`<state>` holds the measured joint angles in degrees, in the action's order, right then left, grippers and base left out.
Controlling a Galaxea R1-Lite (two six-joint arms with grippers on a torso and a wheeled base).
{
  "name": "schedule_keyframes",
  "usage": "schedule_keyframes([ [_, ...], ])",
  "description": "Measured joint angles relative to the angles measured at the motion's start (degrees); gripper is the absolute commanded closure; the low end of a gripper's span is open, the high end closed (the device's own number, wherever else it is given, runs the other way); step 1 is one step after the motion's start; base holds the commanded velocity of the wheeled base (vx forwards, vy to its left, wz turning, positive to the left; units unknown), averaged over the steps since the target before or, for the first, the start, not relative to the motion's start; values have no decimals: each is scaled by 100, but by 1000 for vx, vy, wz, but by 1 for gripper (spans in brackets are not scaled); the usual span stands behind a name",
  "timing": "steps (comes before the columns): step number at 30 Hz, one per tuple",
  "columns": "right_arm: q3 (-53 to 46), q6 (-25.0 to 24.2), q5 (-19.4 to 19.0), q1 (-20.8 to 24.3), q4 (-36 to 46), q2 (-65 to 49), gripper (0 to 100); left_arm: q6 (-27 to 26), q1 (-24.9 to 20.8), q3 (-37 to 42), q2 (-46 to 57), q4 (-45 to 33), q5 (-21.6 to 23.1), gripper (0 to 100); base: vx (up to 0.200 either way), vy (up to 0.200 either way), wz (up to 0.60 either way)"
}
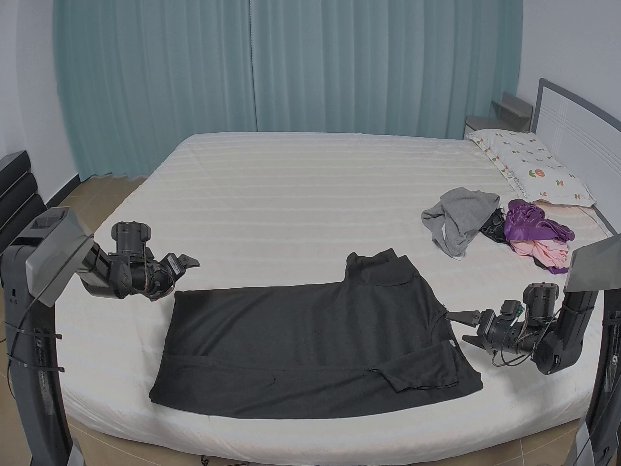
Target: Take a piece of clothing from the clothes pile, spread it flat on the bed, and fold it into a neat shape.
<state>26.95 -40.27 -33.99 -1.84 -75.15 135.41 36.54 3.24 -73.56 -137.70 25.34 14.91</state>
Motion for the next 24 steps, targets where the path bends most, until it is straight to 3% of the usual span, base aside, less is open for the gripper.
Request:
schedule_keyframes([
  [8,-17,34,16,13,-4,34,0,-296,44,-544,-739,141,11,0,0,0,0],
  [24,-17,41,18,22,-6,48,0,-241,196,-404,-841,183,-11,0,0,0,0],
])
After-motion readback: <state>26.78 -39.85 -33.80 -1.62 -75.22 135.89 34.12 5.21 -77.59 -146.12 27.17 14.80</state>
